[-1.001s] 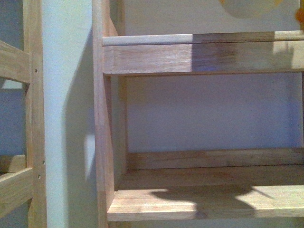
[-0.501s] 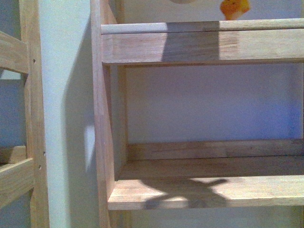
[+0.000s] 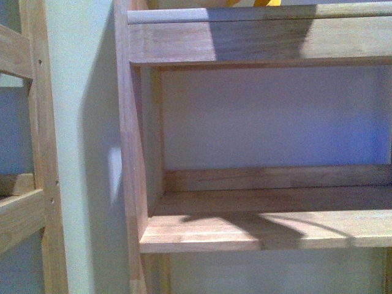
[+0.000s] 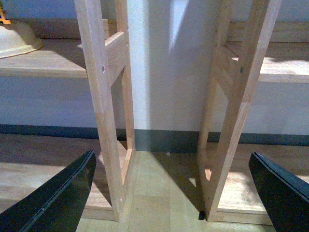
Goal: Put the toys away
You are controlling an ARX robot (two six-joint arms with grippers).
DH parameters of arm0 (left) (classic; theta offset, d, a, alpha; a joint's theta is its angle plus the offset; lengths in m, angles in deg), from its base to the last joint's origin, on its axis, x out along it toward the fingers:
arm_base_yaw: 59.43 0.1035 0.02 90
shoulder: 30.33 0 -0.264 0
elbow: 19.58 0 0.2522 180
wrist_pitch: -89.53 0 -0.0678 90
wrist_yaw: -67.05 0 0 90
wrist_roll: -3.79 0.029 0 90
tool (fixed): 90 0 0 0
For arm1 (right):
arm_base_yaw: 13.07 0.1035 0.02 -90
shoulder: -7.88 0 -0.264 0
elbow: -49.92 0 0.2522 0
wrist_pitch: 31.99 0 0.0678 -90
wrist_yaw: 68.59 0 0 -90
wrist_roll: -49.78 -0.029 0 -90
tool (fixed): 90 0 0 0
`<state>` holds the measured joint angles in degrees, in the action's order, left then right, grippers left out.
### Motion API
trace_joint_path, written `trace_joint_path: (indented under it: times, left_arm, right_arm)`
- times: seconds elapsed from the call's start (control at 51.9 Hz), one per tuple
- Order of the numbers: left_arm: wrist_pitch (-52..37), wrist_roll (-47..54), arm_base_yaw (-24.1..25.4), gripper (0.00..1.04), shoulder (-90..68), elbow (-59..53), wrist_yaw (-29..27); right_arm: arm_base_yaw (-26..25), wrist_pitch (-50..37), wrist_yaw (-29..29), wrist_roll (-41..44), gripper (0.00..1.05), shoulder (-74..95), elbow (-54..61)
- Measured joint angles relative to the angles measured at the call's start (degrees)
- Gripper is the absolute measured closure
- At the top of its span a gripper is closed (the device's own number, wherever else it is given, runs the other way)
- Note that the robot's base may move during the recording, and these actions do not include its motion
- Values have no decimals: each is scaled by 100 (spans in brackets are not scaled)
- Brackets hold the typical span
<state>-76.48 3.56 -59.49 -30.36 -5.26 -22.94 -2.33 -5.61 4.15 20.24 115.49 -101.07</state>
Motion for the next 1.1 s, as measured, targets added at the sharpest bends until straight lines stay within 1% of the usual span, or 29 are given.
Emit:
trace_joint_path:
  times: [0.116, 0.347, 0.713, 0.828, 0.963, 1.001, 1.04, 1.098]
  left_arm:
    - [0, 0, 0, 6, 0, 0, 0]
    - [0, 0, 0, 6, 0, 0, 0]
    - [0, 0, 0, 6, 0, 0, 0]
    - [0, 0, 0, 6, 0, 0, 0]
    - [0, 0, 0, 6, 0, 0, 0]
    - [0, 0, 0, 6, 0, 0, 0]
    - [0, 0, 0, 6, 0, 0, 0]
    - [0, 0, 0, 6, 0, 0, 0]
  right_arm:
    - [2, 111, -28, -188, 97, 247, -190]
    - [212, 184, -170, -374, 97, 721, -507]
    - [522, -144, -227, -662, 97, 1062, -697]
    - [566, -109, -157, -730, 97, 1296, -1029]
    - [627, 74, -39, -780, 97, 1735, -1720]
    - [643, 179, -2, -800, 95, 1856, -1939]
    - [678, 334, 46, -826, 82, 2079, -2315]
    - [710, 341, 94, -822, 72, 2208, -2538]
